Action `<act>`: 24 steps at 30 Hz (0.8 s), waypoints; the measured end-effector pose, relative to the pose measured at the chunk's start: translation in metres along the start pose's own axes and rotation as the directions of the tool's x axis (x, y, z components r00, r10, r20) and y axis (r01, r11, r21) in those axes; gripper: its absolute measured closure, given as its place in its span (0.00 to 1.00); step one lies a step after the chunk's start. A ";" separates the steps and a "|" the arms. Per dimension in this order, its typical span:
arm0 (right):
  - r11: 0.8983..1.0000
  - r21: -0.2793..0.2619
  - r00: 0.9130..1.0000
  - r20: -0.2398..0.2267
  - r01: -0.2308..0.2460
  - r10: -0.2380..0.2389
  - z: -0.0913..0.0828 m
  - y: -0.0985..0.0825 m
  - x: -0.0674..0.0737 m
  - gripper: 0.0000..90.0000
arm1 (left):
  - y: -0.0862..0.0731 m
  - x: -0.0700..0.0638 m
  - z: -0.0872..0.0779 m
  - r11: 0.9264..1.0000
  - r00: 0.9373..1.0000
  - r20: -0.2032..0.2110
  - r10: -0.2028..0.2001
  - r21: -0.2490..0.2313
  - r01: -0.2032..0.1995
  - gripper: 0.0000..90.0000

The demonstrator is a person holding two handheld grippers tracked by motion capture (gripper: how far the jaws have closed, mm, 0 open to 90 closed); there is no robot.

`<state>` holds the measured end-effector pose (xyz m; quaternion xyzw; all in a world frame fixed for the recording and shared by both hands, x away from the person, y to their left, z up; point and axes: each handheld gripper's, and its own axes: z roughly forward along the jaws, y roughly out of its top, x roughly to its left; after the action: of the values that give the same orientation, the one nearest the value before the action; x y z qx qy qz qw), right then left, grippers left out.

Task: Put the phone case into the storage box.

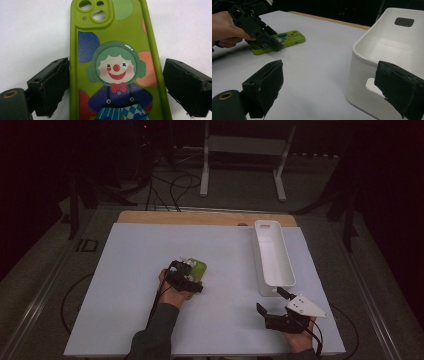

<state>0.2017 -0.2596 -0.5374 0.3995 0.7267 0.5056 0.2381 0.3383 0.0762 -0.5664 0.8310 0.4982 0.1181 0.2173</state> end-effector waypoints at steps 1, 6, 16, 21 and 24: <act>1.000 0.000 1.000 0.000 0.000 0.000 0.000 0.000 0.000 0.09 | 0.000 0.000 0.000 1.000 1.000 0.000 -0.001 0.001 0.001 0.11; 1.000 0.001 1.000 0.001 0.002 -0.002 0.000 0.000 0.000 0.09 | 0.000 0.000 -0.002 1.000 1.000 0.008 0.006 0.003 -0.006 0.16; 1.000 -0.005 1.000 0.006 0.001 -0.001 -0.001 0.000 0.000 0.09 | 0.000 0.001 -0.003 1.000 1.000 0.002 0.019 -0.003 -0.019 0.17; 1.000 -0.004 1.000 0.007 -0.003 0.003 -0.001 0.000 -0.001 0.09 | 0.001 0.002 -0.006 1.000 1.000 0.000 0.025 -0.004 -0.025 0.18; 1.000 -0.005 1.000 0.007 0.001 -0.001 -0.001 0.000 -0.001 0.09 | 0.001 0.003 -0.008 1.000 1.000 -0.001 0.027 -0.008 -0.027 0.18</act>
<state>0.2016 -0.2608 -0.5368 0.4002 0.7248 0.5058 0.2420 0.3371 0.0803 -0.5594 0.8367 0.4867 0.1232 0.2189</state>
